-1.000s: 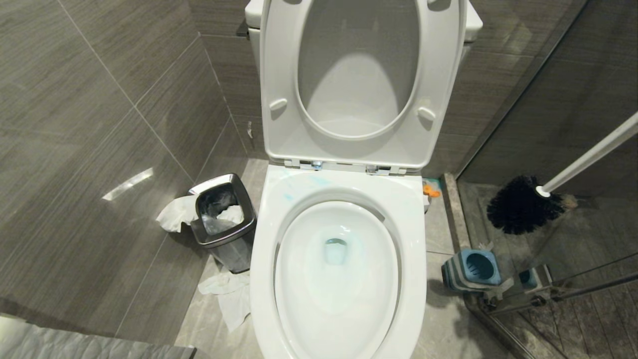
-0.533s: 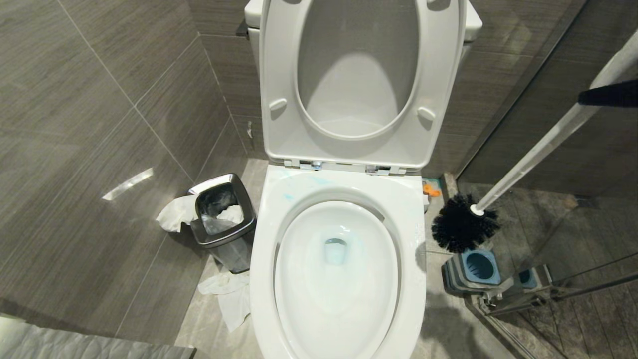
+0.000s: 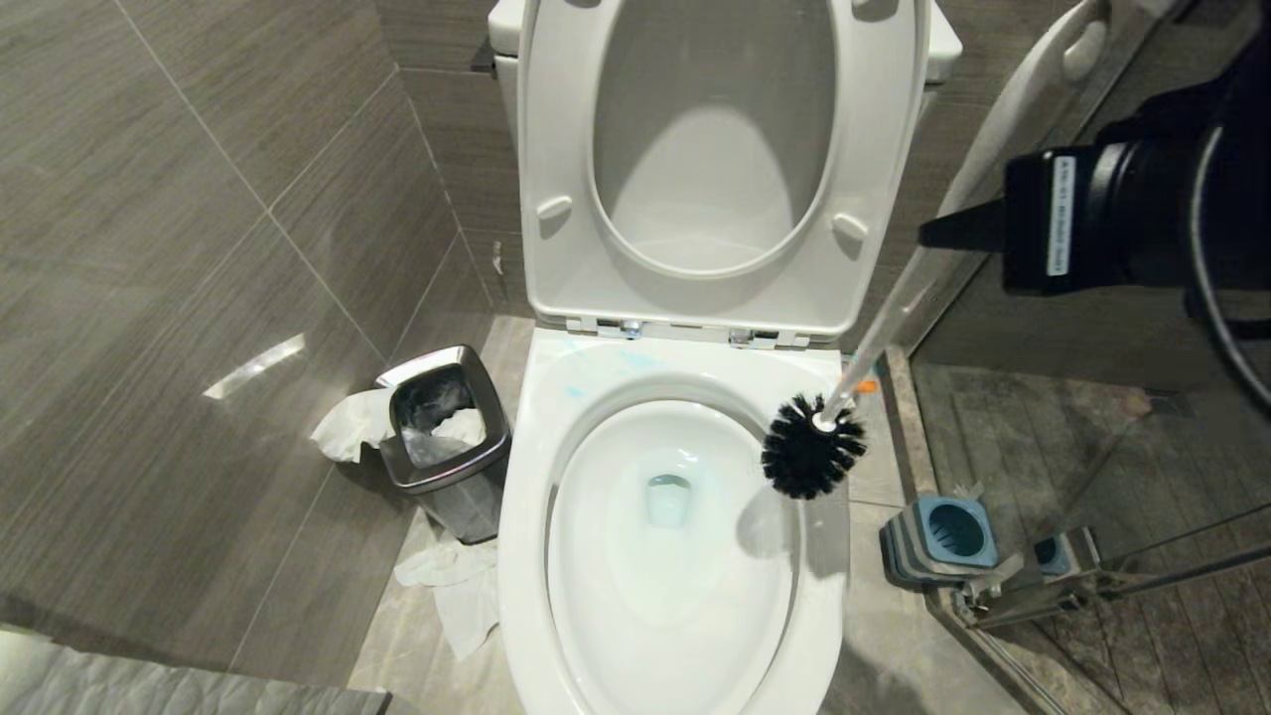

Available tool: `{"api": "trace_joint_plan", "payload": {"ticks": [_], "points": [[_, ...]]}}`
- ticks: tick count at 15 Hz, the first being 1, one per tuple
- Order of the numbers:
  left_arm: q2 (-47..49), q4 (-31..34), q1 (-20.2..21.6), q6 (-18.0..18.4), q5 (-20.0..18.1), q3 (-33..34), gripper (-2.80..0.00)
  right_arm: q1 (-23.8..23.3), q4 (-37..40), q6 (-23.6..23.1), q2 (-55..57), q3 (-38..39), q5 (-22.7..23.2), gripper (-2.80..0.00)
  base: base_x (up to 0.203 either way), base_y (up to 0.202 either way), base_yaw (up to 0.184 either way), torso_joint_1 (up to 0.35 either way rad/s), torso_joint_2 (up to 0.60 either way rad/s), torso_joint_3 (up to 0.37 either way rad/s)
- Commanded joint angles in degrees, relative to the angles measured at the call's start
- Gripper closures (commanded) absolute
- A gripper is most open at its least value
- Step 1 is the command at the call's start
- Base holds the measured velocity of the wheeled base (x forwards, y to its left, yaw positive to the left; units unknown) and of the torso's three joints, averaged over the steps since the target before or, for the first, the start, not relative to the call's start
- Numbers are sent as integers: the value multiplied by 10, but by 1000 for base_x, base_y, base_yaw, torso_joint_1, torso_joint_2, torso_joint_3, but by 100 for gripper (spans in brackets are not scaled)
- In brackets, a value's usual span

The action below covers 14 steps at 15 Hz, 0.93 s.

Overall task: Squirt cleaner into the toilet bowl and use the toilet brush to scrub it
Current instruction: Scrub the toilet bowl

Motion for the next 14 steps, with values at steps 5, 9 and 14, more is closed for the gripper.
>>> {"api": "trace_joint_plan", "payload": {"ticks": [5, 9, 14], "points": [[0, 0, -1, 0, -1, 0, 0, 38, -52, 25, 124, -3, -28, 0, 0, 0, 0, 0, 0, 0], [0, 0, 0, 0, 0, 0, 0, 37, -100, 36, 212, -13, -29, 0, 0, 0, 0, 0, 0, 0], [1, 0, 0, 0, -1, 0, 0, 18, -135, 43, 338, -96, -38, 0, 0, 0, 0, 0, 0, 0]]}}
